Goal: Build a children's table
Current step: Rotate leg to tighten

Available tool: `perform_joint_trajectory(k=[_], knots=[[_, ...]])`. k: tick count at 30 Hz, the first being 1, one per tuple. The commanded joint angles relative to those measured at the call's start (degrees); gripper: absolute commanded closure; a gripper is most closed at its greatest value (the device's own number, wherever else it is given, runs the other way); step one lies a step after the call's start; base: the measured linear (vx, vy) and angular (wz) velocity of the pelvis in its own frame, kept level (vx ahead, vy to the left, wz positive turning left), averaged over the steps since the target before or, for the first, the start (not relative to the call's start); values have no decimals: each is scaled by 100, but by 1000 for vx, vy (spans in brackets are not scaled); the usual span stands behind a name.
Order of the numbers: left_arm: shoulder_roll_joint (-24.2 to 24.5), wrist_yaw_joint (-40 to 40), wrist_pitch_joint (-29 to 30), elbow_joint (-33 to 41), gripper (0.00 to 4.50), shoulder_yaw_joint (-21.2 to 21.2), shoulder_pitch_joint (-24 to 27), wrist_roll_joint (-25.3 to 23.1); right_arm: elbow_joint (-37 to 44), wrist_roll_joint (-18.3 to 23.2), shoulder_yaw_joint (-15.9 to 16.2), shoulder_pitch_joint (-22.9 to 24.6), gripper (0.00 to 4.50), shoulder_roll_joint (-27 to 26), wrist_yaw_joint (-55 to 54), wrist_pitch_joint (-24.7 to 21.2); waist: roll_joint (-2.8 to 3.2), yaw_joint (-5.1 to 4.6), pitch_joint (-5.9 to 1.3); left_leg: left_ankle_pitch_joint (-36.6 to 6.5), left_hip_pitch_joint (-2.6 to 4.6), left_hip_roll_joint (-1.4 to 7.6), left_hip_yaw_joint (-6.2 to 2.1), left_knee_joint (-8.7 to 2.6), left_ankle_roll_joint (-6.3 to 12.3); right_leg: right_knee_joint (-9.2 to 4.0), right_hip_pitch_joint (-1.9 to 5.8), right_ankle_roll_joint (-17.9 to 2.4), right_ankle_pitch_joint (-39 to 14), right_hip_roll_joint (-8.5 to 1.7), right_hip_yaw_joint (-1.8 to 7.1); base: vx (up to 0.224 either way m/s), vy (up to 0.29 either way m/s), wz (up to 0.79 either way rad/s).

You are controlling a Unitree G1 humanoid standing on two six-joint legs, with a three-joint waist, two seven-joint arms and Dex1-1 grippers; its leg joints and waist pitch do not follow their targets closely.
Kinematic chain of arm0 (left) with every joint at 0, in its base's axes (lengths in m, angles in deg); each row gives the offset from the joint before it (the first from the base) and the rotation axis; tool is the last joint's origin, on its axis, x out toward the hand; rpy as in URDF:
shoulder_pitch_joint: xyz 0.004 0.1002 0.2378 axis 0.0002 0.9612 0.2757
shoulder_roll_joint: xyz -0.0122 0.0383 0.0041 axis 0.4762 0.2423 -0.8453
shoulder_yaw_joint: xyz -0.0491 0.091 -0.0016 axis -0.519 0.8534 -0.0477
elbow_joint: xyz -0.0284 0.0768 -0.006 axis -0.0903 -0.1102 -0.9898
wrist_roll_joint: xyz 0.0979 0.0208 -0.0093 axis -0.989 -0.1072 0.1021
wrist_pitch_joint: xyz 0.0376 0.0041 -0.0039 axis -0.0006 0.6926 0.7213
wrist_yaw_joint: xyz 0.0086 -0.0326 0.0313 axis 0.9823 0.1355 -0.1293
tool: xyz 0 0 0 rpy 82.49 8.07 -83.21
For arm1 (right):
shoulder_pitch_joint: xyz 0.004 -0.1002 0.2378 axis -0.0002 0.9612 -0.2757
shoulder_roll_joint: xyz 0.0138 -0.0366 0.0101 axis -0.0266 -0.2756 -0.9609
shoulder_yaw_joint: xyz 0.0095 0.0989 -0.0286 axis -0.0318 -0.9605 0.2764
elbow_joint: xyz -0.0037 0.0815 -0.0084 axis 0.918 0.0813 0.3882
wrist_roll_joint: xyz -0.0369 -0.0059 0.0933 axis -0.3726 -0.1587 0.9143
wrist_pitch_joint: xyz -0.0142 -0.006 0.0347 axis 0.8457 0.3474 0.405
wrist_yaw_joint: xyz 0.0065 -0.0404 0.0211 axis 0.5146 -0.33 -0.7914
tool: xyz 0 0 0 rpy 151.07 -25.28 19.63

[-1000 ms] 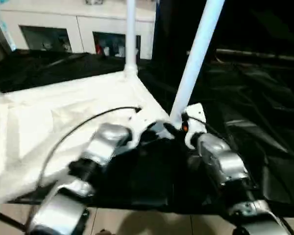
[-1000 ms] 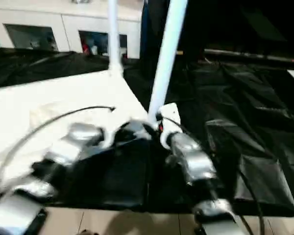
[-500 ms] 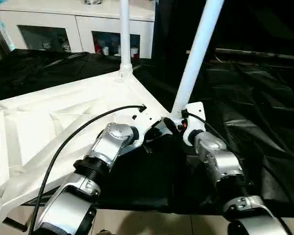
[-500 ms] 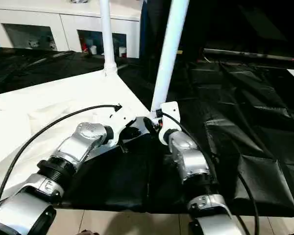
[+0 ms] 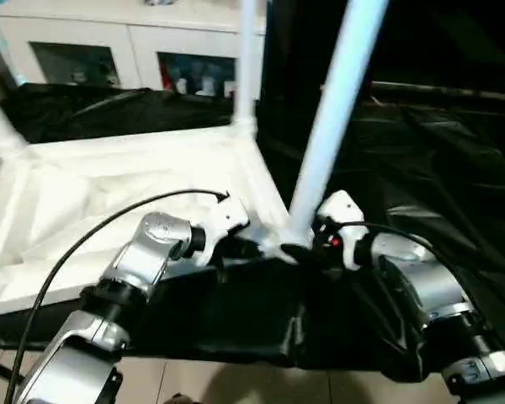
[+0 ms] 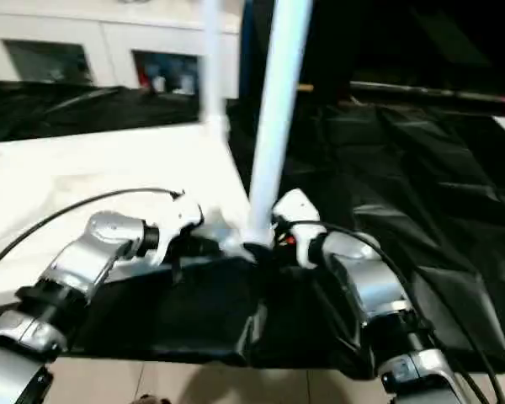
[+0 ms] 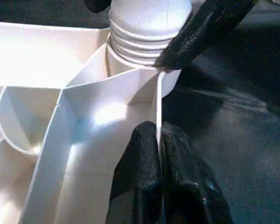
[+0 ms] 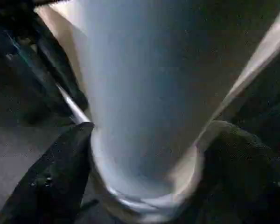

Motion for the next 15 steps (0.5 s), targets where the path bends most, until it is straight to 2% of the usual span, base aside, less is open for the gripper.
perform_joint_trajectory(k=[1, 4, 5, 7, 9, 15], knots=[[-96, 299, -31, 216, 450, 16, 22, 319, 125, 20, -3, -9, 50, 109, 48, 4, -36, -28, -322, -1685, 188, 57, 0, -365, 97, -417, 150, -1201, -1054, -108, 60, 0, 0, 0], [-54, 349, 4, 299, 450, 3, 104, 336, 261, 45, 76, 62, 50, 156, 238, -73, -69, 4, -323, -1602, 182, 61, 5, -362, 90, -408, 165, -1171, -966, -115, 65, 0, 0, 0], [-54, 352, 5, 301, 450, 3, 106, 336, 262, 45, 75, 63, 65, 156, 242, -75, -65, 10, -328, -1577, 187, 60, 4, -359, 94, -399, 165, -1171, -941, -116, 64, 0, 0, 0], [-40, 384, 63, 375, 450, -6, 138, 331, 273, 29, 76, 80, 65, 137, 295, -86, -65, 9, -325, -1550, 179, 51, 8, -355, 98, -402, 164, -1167, -947, -114, 63, 0, 0, 0], [-29, 365, 116, 441, 450, 0, 157, 356, 272, 42, 88, 85, 99, 128, 310, -83, -65, 10, -327, -1553, 180, 54, 5, -355, 90, -399, 168, -1168, -954, -118, 63, 0, 0, 0], [-7, 375, 141, 477, 450, -3, 175, 372, 293, 86, 79, 103, 149, 93, 313, -124, -57, 10, -331, -1498, 181, 49, 4, -350, 98, -393, 169, -1168, -921, -113, 61, 0, 0, 0]])
